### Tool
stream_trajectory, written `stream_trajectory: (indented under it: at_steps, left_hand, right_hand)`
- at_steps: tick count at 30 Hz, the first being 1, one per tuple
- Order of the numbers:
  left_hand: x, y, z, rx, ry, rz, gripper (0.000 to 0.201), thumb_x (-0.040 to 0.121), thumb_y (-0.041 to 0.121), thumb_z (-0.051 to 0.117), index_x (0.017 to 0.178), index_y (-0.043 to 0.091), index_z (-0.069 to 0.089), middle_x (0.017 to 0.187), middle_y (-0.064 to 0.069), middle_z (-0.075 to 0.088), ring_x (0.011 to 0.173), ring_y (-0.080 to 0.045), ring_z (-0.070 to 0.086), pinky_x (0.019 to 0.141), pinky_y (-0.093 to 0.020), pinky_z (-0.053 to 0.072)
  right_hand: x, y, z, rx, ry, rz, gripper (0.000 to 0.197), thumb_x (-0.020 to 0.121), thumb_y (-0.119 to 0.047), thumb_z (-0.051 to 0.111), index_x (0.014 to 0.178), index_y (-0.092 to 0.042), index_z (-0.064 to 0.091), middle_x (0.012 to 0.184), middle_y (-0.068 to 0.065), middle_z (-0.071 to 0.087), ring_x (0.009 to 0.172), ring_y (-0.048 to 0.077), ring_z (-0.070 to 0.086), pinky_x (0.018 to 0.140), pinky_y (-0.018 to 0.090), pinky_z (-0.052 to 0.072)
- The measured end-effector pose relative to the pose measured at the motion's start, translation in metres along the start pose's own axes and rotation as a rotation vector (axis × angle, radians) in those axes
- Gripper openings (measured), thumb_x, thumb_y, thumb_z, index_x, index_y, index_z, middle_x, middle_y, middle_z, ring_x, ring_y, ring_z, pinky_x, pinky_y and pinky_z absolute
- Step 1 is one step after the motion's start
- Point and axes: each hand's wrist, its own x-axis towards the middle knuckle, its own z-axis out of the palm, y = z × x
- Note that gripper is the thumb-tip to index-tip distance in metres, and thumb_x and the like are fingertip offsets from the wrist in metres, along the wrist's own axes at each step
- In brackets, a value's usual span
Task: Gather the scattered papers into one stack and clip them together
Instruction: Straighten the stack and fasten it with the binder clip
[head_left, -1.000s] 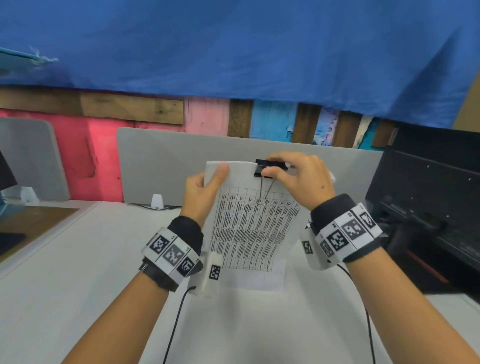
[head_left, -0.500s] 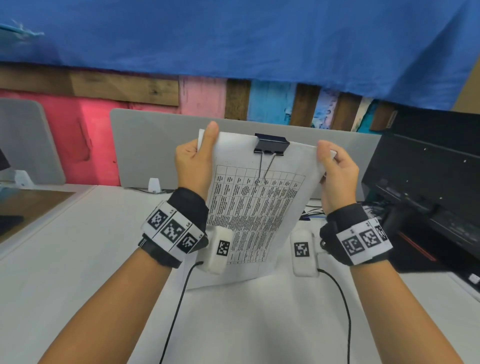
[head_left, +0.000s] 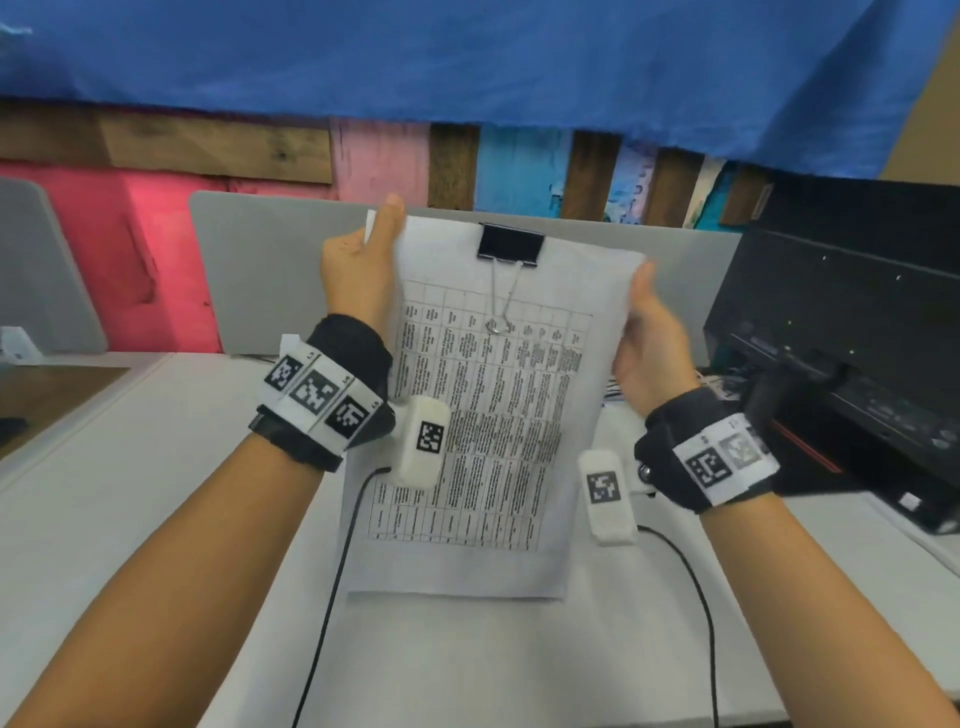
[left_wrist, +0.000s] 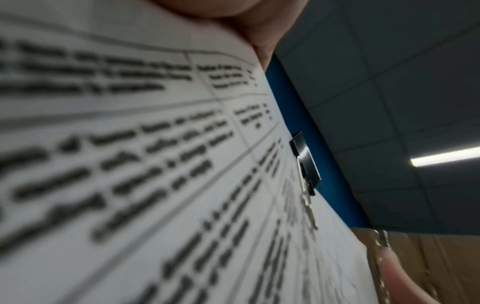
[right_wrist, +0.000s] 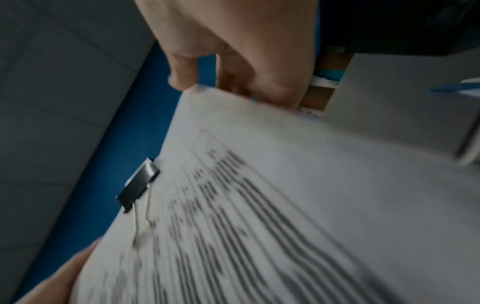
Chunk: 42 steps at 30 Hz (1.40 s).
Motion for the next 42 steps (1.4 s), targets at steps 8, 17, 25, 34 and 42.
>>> stream_trajectory:
  at_steps: [8,17,25,34,42]
  left_hand:
    - [0.038,-0.036,-0.020,0.258,0.056,-0.379,0.067,0.091,0.042,0.048,0.140,-0.001,0.034,0.133,-0.011,0.047,0.120,-0.026,0.047,0.100,-0.031,0.037]
    - [-0.022,-0.129,-0.071,0.478,-0.399,-1.015,0.026,0.094,0.029,0.045,0.096,0.005,0.057,0.085,-0.019,0.054,0.062,-0.030,0.059,0.064,-0.029,0.047]
    - [-0.075,-0.136,-0.110,0.631,-0.522,-1.087,0.023,0.097,0.005,0.038,0.078,-0.004,0.049,0.030,0.000,0.049,0.044,-0.019,0.050,0.077,-0.033,0.052]
    - [-0.114,-0.120,-0.157,0.666,-0.702,-0.990,0.022,0.093,-0.002,0.045,0.110,0.005,0.056,0.074,-0.009,0.061,0.042,-0.010,0.060,0.044,-0.022,0.053]
    - [-0.092,-0.076,-0.213,0.800,-0.570,-0.976,0.005,0.079,-0.007,0.065,0.076,-0.004,0.063,0.058,-0.014,0.066,0.040,-0.013,0.058,0.041,-0.019,0.051]
  right_hand:
    - [-0.068,0.112,-0.032,-0.387,-0.095,0.307,0.058,0.082,-0.053,0.051,0.122,-0.011,0.054,0.127,0.006,0.058,0.116,0.022,0.054,0.105,0.042,0.038]
    - [-0.060,0.157,-0.039,-0.554,-0.002,0.660,0.049,0.097,-0.021,0.038,0.134,0.012,0.035,0.139,0.024,0.042,0.128,0.036,0.040,0.105,0.037,0.033]
    - [-0.062,0.149,-0.049,-0.727,-0.240,0.763,0.071,0.086,-0.049,0.052,0.137,-0.005,0.031,0.118,0.010,0.056,0.092,0.019,0.055,0.061,0.017,0.049]
    - [-0.118,0.134,-0.060,-0.742,-0.532,0.754,0.081,0.082,0.007,0.052,0.144,-0.012,0.003,0.078,0.010,0.053,0.043,0.013,0.055,0.038,0.023,0.049]
    - [-0.114,0.146,0.003,-0.729,-0.674,0.659,0.063,0.085,0.007,0.048,0.140,-0.010,0.023,0.082,0.002,0.054,0.041,0.006,0.056,0.048,0.020,0.053]
